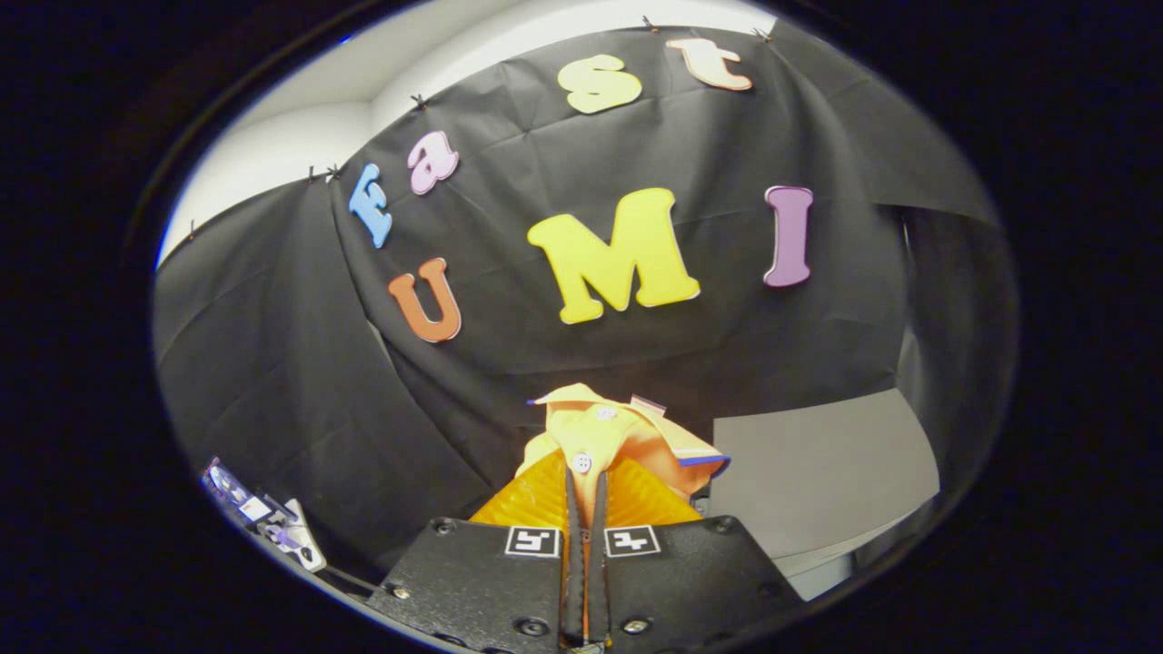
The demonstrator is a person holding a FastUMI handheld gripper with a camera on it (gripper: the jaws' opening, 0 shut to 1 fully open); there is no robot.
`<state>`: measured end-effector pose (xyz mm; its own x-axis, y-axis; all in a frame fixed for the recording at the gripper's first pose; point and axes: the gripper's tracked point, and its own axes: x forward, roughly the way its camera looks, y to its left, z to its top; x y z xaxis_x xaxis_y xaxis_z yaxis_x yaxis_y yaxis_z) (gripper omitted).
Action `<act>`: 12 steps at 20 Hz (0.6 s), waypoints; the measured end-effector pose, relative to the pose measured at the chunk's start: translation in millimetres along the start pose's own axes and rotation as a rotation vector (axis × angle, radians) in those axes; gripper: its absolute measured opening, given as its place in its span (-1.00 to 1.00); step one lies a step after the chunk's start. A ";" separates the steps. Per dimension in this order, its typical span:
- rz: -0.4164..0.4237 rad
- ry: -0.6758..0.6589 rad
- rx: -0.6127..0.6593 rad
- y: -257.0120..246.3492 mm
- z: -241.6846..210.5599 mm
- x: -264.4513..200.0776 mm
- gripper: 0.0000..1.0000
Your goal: Put the clothes into the washing machine and then close the washing machine lid.
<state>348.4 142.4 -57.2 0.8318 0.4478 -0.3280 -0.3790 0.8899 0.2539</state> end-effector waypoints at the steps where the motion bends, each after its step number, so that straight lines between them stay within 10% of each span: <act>1: 0.015 0.003 0.006 10.2 -2.7 5.0 -0.90; 12: 0.115 0.147 0.005 56.5 -36.8 105.7 -0.90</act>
<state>399.9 243.2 -111.0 0.7146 0.5551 -0.4257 -0.4660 0.8316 0.3021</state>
